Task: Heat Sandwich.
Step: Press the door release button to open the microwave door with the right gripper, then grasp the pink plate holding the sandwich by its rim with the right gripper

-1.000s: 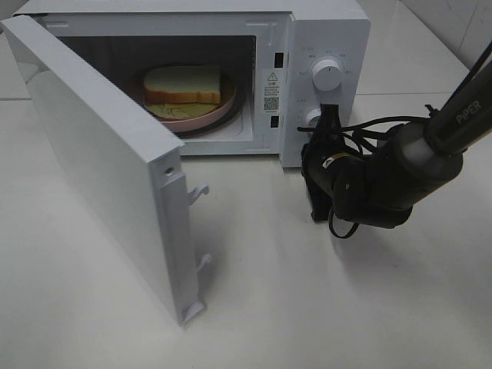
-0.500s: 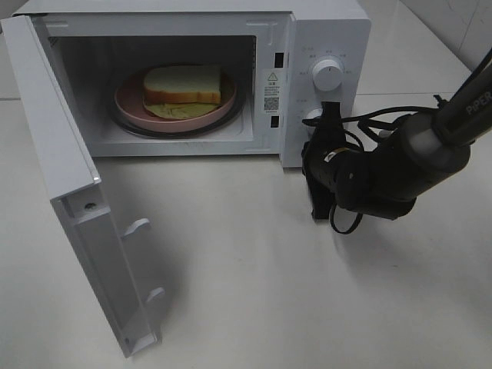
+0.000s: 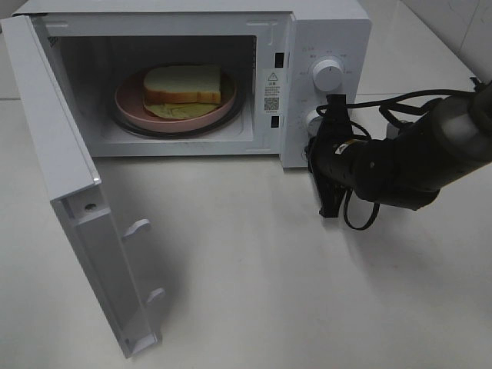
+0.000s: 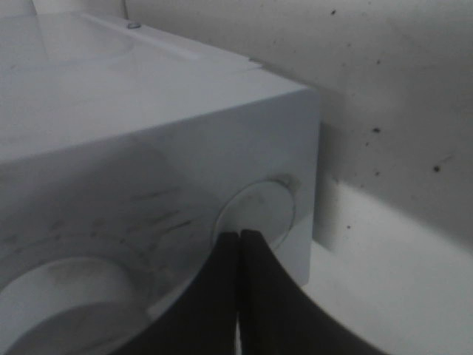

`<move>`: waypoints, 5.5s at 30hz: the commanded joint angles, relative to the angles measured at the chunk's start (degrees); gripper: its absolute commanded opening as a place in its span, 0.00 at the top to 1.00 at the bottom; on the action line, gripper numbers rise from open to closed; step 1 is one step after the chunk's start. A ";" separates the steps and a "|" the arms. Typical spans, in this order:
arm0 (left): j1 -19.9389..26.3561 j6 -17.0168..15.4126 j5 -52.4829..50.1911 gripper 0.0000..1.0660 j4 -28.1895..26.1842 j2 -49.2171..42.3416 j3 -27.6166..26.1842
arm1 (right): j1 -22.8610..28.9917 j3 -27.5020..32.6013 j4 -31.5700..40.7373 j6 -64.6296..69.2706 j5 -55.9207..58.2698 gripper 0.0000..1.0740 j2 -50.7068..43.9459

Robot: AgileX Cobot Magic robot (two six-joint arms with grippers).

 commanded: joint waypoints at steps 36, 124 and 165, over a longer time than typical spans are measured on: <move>0.29 -0.23 -0.57 0.05 -0.40 -1.26 0.06 | 0.69 -1.78 -8.59 -58.04 65.09 0.96 -25.32; 0.29 -0.23 -0.57 0.05 -0.40 -1.26 0.06 | 8.59 -19.31 -34.26 -148.51 79.30 0.20 -24.52; 0.29 -0.23 -0.57 0.05 -0.06 -1.26 0.06 | 11.34 -56.04 -34.49 -145.24 72.36 0.25 11.92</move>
